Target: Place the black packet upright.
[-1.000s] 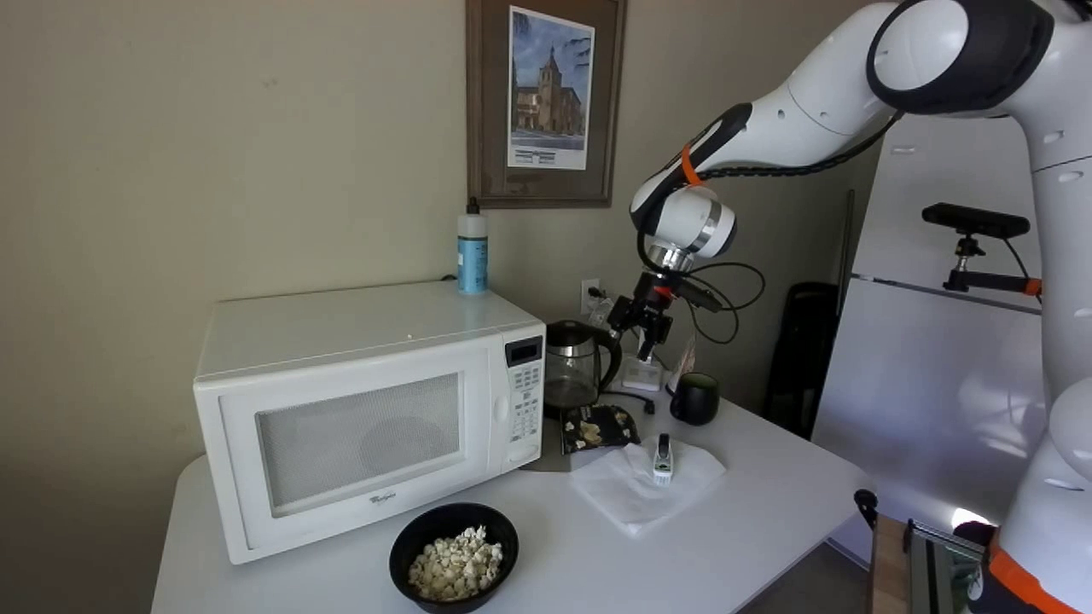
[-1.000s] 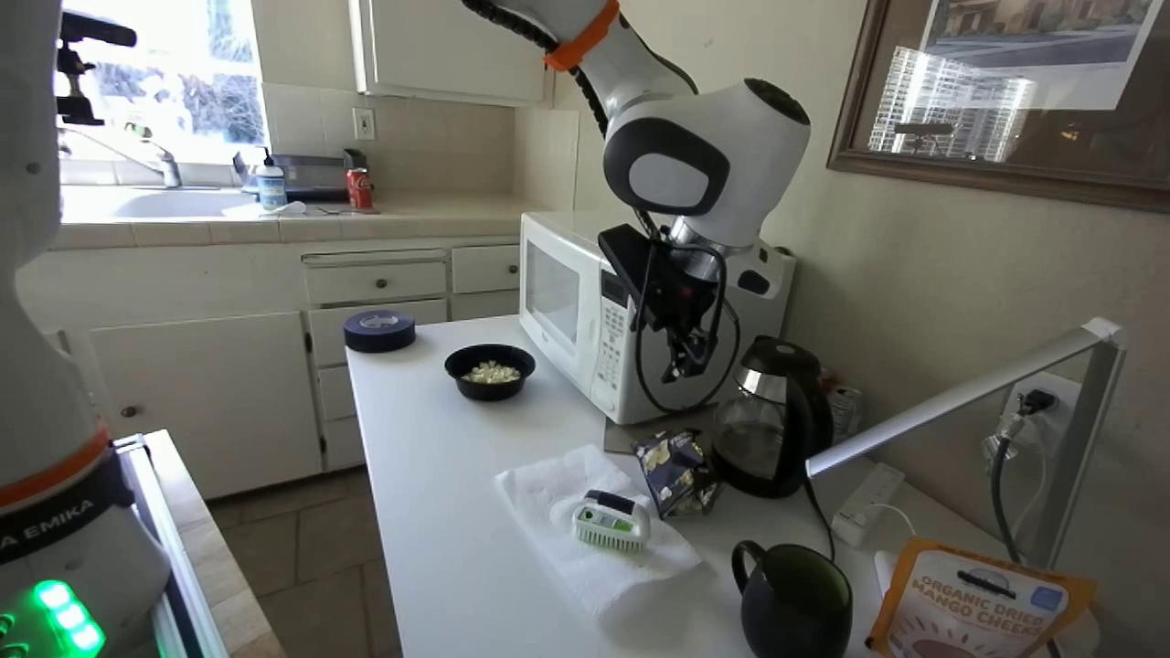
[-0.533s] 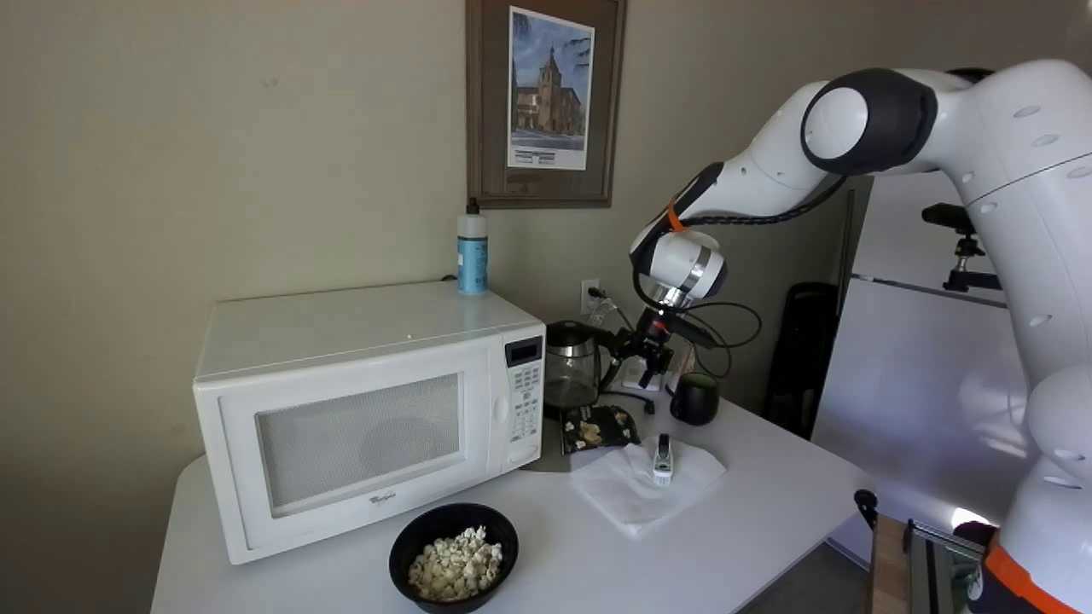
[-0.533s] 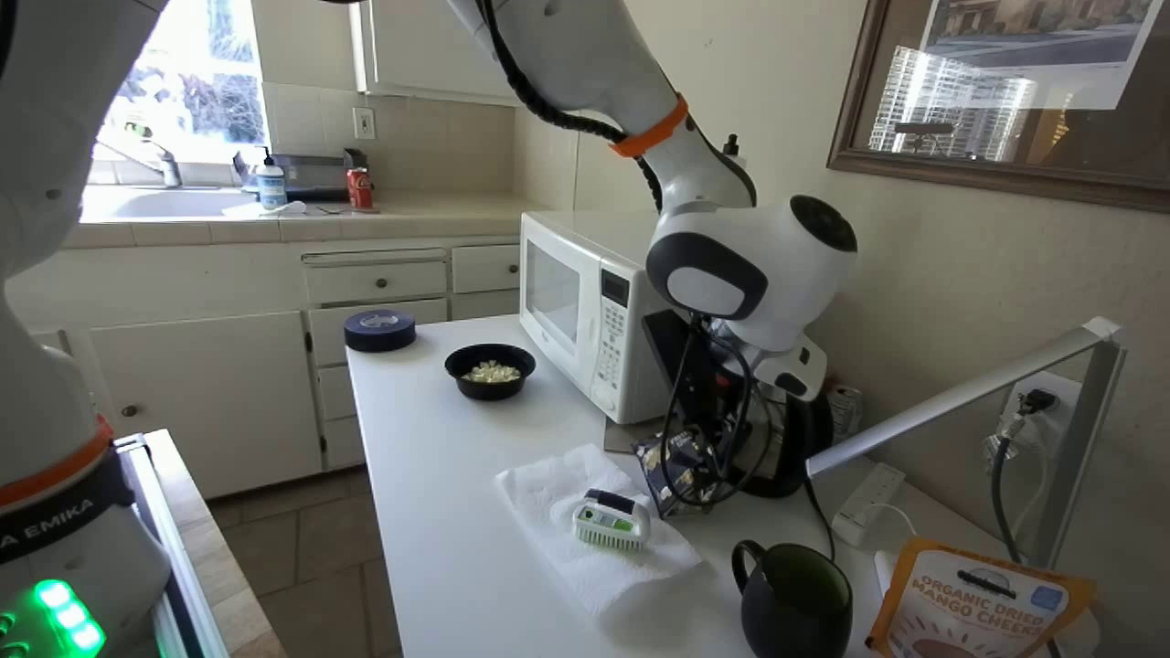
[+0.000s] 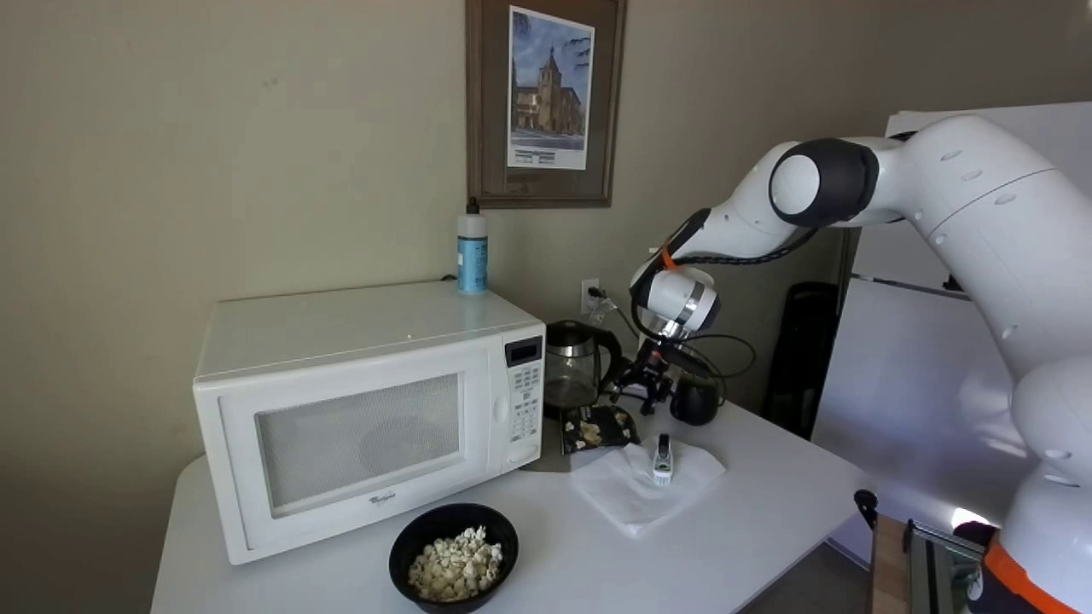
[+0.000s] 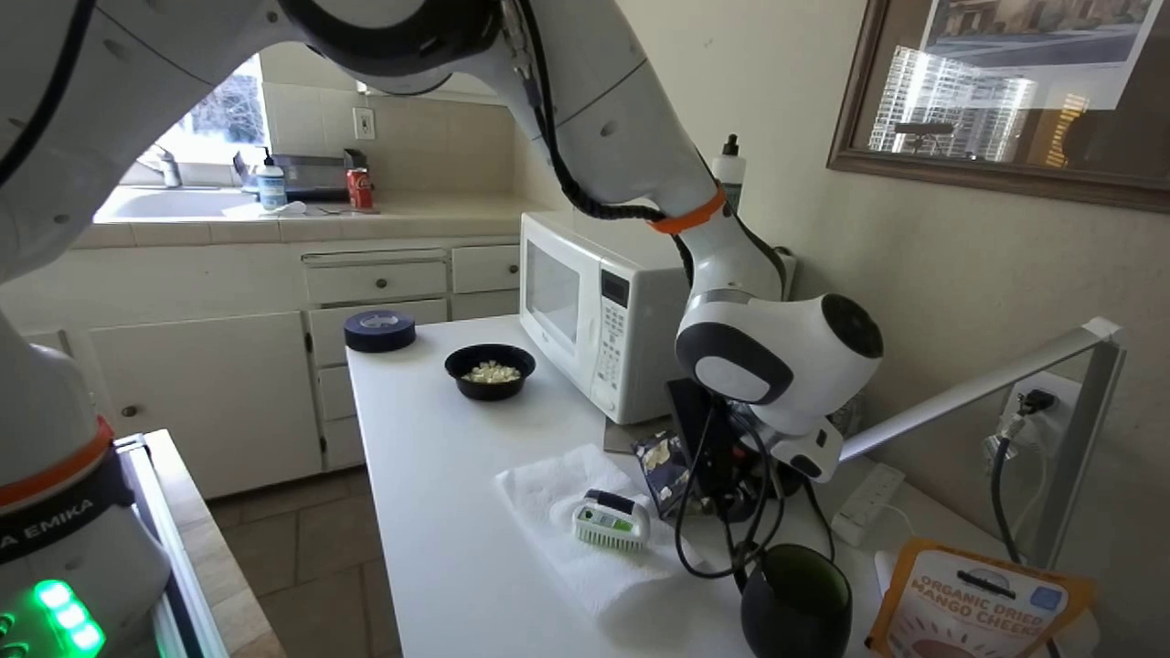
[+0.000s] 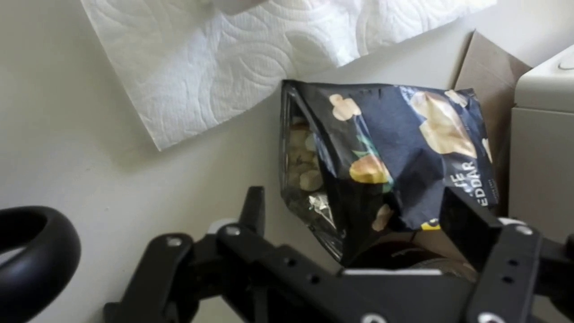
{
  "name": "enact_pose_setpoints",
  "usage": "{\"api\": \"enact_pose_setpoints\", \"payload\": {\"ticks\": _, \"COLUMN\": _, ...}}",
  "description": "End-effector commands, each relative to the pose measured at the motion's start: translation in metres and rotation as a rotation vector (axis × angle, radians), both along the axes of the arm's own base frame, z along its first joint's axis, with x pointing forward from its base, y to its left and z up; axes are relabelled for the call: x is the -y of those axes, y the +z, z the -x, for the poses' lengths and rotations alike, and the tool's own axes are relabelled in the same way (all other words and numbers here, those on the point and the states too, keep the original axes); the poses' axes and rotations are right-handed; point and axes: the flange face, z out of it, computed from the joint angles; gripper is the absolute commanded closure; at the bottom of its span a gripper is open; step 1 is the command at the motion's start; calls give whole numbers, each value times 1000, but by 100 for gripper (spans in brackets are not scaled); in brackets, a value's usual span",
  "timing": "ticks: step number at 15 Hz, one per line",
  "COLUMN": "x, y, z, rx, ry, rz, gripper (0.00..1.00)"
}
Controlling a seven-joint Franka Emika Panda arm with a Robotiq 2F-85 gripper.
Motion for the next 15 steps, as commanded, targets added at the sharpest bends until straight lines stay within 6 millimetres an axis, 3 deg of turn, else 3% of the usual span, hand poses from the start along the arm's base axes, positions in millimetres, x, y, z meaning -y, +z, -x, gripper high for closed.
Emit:
{"api": "enact_pose_setpoints", "payload": {"ticks": 1, "x": 0, "y": -18, "z": -7, "rx": -30, "ry": 2, "rz": -84, "gripper": 0}}
{"api": "enact_pose_setpoints", "payload": {"ticks": 13, "x": -5, "y": -15, "z": -19, "rx": 4, "ry": 78, "rz": -269, "gripper": 1}}
{"api": "enact_pose_setpoints", "payload": {"ticks": 15, "x": -3, "y": -18, "z": -20, "rx": 19, "ry": 79, "rz": -275, "gripper": 12}}
